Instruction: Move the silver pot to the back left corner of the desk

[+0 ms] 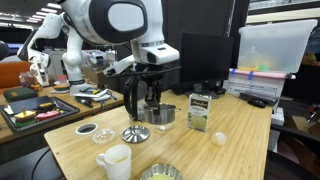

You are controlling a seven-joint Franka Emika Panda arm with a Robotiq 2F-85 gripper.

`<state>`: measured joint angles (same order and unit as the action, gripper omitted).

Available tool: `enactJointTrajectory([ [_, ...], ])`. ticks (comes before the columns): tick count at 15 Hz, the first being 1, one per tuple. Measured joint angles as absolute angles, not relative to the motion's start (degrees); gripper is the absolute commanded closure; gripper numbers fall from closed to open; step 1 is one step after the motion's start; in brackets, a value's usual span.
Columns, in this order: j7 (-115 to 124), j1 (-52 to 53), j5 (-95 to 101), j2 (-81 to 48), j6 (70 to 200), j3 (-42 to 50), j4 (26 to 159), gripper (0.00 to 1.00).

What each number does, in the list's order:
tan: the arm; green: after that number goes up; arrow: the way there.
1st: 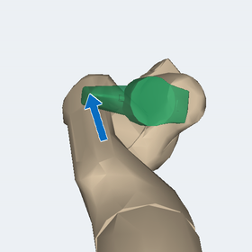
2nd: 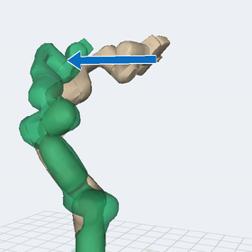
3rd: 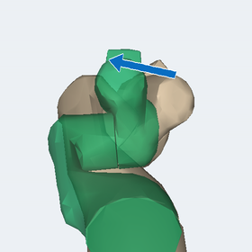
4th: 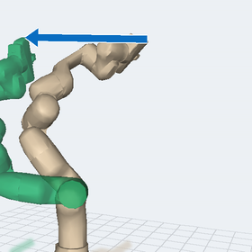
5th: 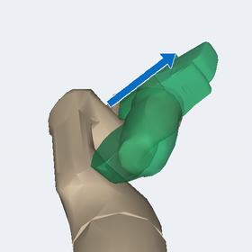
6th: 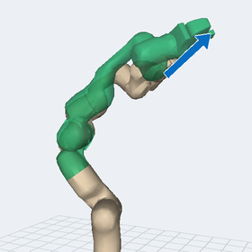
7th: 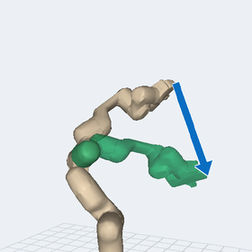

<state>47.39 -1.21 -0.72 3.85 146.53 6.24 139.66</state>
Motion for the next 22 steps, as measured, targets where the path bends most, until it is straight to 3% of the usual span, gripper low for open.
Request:
enactJointTrajectory([
  [7, 32.21, 2.03, -11.59, 19.70, 146.02, 1.61, 155.40, 0.99],
  [12, 22.87, 8.43, -17.00, 28.39, 141.51, -1.79, 159.57, 0.99],
  [22, 10.13, 19.99, -21.71, 28.18, 137.54, -6.66, 159.54, 0.99],
])
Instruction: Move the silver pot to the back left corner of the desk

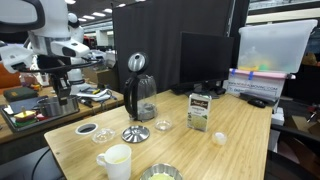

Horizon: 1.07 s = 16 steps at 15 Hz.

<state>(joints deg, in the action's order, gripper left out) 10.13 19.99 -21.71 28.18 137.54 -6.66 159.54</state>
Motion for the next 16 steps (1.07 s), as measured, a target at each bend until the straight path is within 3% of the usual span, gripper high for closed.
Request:
enactJointTrajectory([
  [7, 4.40, 24.12, -24.39, 21.81, 137.79, -9.00, 156.78, 0.99],
  [16, 3.13, 22.46, -24.47, 3.11, 140.04, -9.65, 146.13, 0.99],
])
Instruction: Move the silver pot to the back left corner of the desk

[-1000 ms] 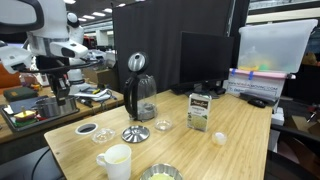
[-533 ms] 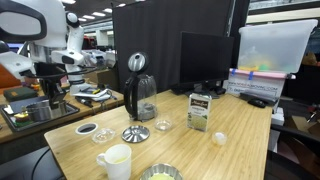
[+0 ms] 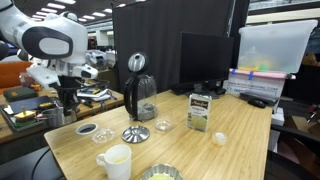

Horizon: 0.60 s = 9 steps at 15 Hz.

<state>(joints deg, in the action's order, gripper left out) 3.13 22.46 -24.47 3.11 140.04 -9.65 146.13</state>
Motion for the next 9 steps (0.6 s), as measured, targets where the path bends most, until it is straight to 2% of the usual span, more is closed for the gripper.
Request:
enactJointTrajectory([
  [6, 3.13, 17.75, -24.30, -4.38, 140.08, -9.65, 142.90, 0.99],
  [7, 3.13, 17.04, -24.30, -4.94, 140.08, -9.65, 142.54, 0.90],
  [8, 3.13, 16.45, -24.30, -5.25, 140.07, -9.65, 142.27, 0.69],
  [9, 3.13, 15.97, -24.30, -5.38, 140.05, -9.65, 141.98, 0.62],
])
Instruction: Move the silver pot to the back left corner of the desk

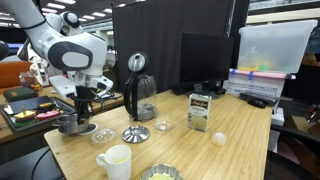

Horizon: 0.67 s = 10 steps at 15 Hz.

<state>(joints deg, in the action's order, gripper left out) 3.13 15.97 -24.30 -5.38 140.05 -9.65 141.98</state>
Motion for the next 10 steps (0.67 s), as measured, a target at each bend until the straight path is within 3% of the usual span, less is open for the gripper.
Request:
enactJointTrajectory([
  [8, 3.13, 14.28, -23.98, -5.32, 139.95, -9.64, 141.46, 0.08],
  [9, 3.13, 13.94, -23.63, -5.05, 139.95, -9.61, 141.37, 0.25],
  [10, 3.13, 13.53, -22.54, -4.57, 139.83, -9.48, 141.33, 0.19],
])
